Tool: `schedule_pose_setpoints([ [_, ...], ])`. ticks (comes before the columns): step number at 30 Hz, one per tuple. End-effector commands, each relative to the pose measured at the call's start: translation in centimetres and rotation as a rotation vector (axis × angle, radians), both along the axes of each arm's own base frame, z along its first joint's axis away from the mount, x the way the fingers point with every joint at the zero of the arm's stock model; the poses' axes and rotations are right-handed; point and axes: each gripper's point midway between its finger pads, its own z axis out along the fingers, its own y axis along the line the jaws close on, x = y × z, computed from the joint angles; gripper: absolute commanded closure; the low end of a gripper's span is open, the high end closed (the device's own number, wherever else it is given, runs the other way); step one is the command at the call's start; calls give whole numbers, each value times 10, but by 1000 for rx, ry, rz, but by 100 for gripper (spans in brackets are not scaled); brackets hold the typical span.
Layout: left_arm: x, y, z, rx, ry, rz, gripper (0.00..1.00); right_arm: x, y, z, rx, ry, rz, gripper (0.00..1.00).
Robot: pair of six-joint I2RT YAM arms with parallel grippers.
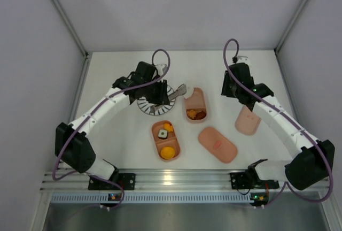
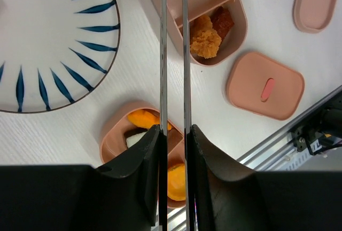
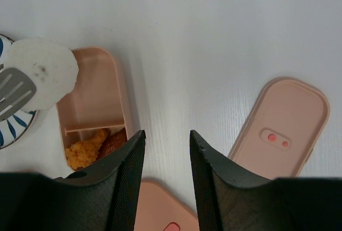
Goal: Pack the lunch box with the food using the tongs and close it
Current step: Place the fake food in the packing box.
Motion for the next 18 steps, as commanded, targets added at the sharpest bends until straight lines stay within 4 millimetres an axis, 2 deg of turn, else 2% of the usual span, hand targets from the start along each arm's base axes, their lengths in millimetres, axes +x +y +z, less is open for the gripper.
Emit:
schedule_pose_setpoints([
  [1,17,5,16,90,-107,-1,100,-10,-13,7,-11,-6,-39,62],
  [9,20,-6,41,259,-242,-44,100,-16,-18,11,-10,-14,-55,62],
  [13,10,-17,45,329,-290,-86,100,-19,-19,13,0,-22,-63,62],
  [18,7,-14,41,458,-336,-90,100,-23,-23,14,-8,-23,-75,62],
])
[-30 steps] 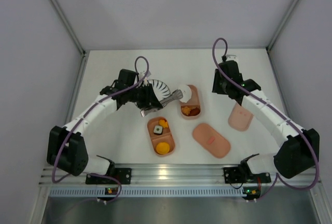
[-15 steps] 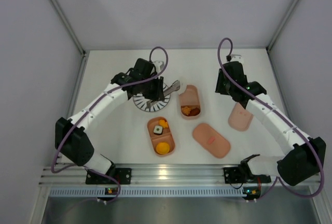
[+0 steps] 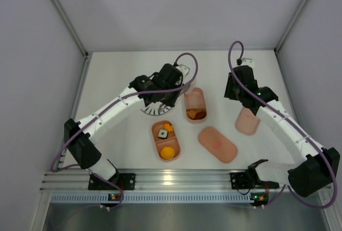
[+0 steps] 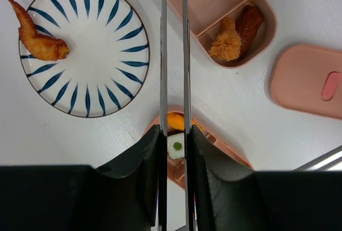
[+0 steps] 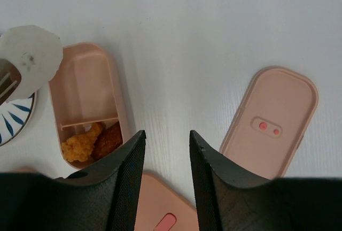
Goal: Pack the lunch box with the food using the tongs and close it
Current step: Place the fake food in the packing box.
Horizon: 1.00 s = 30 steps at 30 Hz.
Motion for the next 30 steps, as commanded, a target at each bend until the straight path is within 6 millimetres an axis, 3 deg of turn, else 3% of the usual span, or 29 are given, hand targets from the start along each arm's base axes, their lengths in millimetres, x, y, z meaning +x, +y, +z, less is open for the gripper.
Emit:
schedule_pose_setpoints([
  [1,6,5,9,118,-99,13,100,-8,-12,6,-8,-10,-42,62],
  [8,-1,3,4,223,-139,2,100,-12,-14,3,-8,-4,-48,62],
  [30,-4,-24,-10,259,-136,-52,98,-16,-18,3,-18,-10,-53,62],
])
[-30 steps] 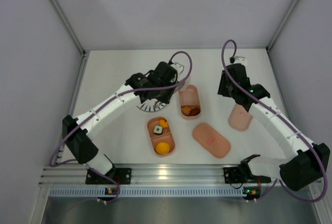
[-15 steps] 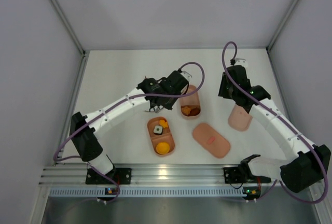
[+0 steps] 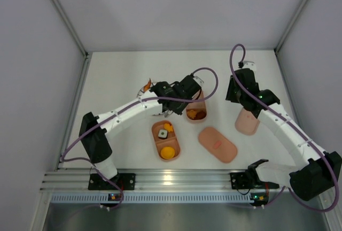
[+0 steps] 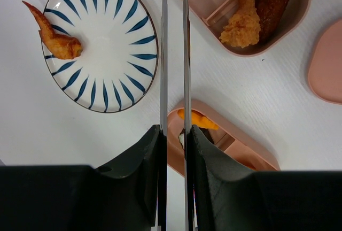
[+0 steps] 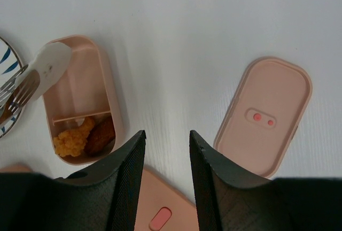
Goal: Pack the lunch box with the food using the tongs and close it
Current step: Place the fake food in the packing box.
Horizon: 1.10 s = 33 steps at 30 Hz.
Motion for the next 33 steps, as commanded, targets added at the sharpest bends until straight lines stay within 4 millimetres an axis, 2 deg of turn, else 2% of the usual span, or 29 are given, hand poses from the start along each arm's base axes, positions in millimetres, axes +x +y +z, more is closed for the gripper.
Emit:
schedule_pose_setpoints([
  [1,9,-7,20,-24,-63,9,98,-6,-11,6,-17,-14,-31,62],
  [13,13,-11,0,50,-62,24,94,-6,-12,6,-20,-17,-29,61],
  [18,13,-14,-3,57,-63,20,92,-6,-12,5,-24,-15,-30,61],
  [28,7,-18,-8,57,-41,0,71,-6,-12,4,-22,-13,-29,61],
  [33,3,-21,-6,34,-28,-16,66,-7,-13,5,-22,-15,-30,61],
])
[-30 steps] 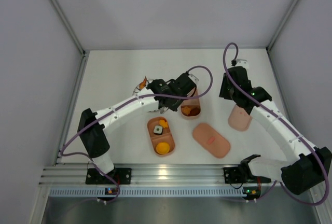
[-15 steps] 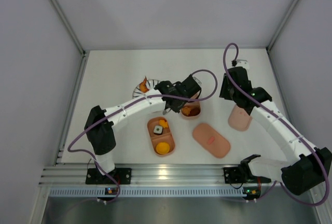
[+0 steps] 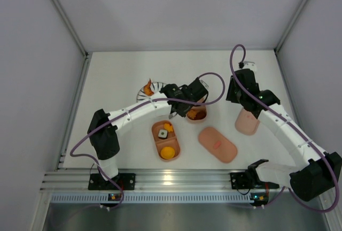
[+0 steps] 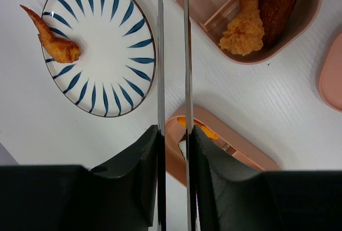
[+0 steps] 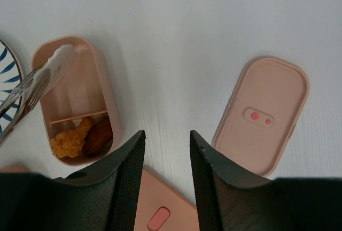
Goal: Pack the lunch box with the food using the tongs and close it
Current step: Place the fake food in the packing box.
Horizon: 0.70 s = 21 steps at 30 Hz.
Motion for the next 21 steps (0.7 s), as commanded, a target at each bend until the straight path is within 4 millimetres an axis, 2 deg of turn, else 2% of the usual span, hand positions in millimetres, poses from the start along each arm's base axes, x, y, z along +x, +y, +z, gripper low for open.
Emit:
schedule_pose_setpoints([
  [1,-1,-11,18,-60,-21,-16,64,-6,-11,5,-16,-14,-24,61],
  [8,-2,-12,22,-76,-20,-24,59,-6,-10,5,-16,-15,-23,61],
  [21,-10,-17,26,-116,8,-49,58,-7,-11,6,-18,-15,-25,61],
])
